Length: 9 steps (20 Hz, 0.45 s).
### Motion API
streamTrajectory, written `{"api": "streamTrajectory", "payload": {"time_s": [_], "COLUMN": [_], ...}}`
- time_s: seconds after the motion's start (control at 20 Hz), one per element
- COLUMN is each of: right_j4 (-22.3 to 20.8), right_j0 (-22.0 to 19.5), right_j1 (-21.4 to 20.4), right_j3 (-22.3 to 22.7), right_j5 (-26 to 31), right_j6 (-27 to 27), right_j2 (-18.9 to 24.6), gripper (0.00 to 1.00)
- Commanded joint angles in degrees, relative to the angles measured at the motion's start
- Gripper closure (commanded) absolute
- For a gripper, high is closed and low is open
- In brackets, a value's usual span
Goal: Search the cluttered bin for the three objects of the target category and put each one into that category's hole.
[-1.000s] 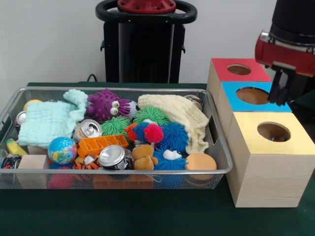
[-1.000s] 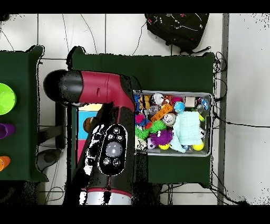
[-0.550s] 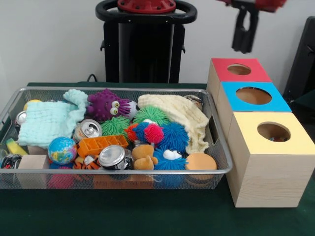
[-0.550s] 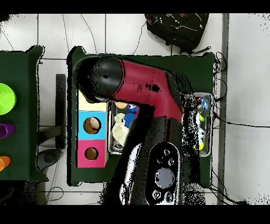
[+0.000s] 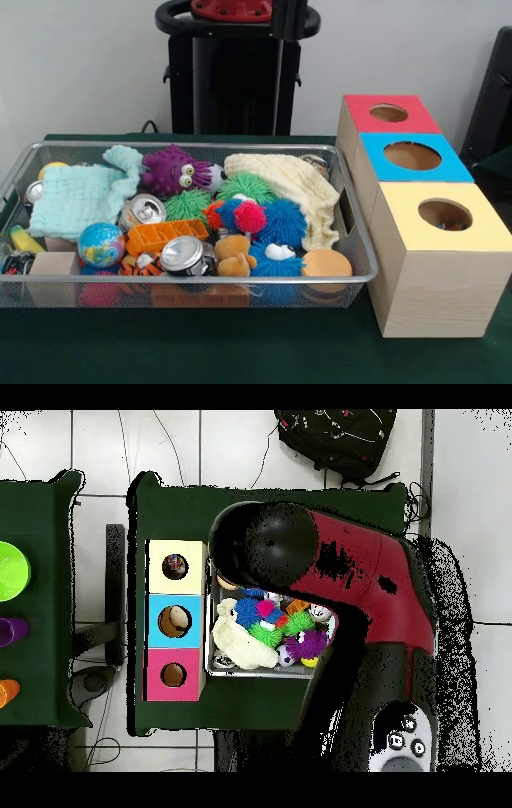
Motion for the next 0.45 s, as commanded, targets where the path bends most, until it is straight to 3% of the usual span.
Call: {"api": "streamTrajectory", "payload": {"time_s": [0.05, 0.45], "right_j4": [-6.46, -8.57], "right_j0": [-0.50, -1.38], "right_j1": [-1.00, -2.71], "right_j3": [8.48, 9.72], "right_j5": [-0.69, 1.14], "right_j6": [-17.86, -16.79], "right_j2": [9.07, 11.23], "gripper": [1.00, 1.00]}}
